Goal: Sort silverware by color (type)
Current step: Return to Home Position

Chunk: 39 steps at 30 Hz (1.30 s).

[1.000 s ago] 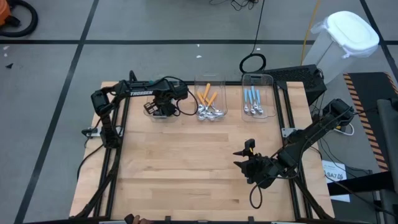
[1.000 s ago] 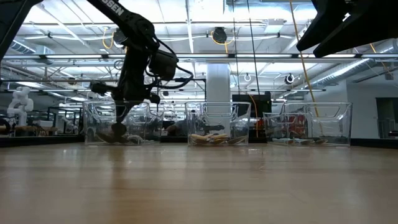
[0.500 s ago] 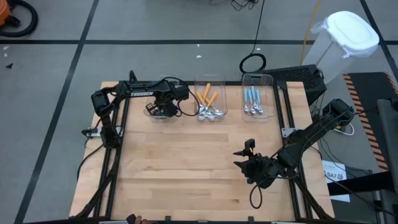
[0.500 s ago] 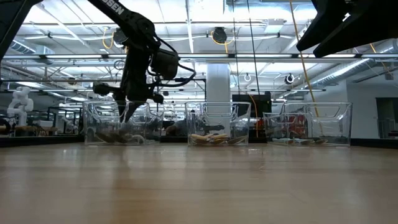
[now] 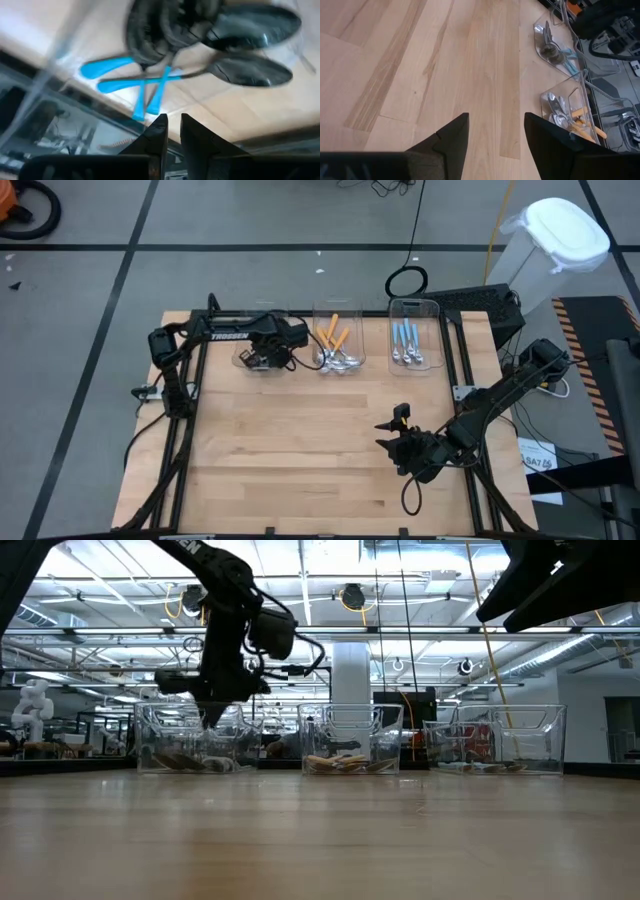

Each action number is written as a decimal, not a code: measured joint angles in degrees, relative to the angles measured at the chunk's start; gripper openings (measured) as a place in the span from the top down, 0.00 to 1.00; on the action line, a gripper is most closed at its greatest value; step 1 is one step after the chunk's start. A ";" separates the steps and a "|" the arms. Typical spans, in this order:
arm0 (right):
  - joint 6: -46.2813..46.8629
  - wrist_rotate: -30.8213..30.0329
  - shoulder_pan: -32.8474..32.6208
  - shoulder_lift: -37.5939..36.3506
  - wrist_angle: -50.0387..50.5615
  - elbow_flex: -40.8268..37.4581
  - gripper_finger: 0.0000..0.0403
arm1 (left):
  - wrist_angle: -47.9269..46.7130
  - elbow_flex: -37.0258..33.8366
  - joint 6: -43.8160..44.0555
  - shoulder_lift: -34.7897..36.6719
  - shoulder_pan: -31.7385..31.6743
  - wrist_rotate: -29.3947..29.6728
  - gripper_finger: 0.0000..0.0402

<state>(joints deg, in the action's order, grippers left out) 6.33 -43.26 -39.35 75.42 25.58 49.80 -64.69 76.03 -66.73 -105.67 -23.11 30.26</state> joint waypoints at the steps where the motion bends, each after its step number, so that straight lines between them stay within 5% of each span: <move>1: -0.16 -0.02 0.00 0.00 -0.02 0.00 0.54 | 0.02 0.47 1.85 0.00 0.59 0.15 0.87; 11: -3.17 -0.16 0.35 -1.74 0.02 0.00 0.55 | -1.87 10.99 18.95 0.02 5.29 -0.02 0.98; 16: -4.79 -0.03 -0.20 -5.80 1.21 0.00 0.62 | -3.15 18.82 35.18 0.02 8.54 -0.42 0.99; 23: -5.79 -0.09 -2.30 -13.67 2.48 -3.02 0.80 | -5.25 25.97 48.43 0.10 13.63 -13.98 1.00; 30: -5.65 0.80 -2.75 -26.71 -1.28 -13.05 0.99 | 2.39 23.89 54.90 0.09 19.47 -22.56 1.00; 39: -10.03 1.97 -2.75 -41.70 -7.17 -24.45 0.99 | 35.22 10.09 59.13 0.09 26.41 -25.55 1.00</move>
<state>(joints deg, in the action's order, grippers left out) -3.70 -41.29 -42.11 33.71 18.41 25.35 -29.47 86.12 -7.61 -105.58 3.30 4.71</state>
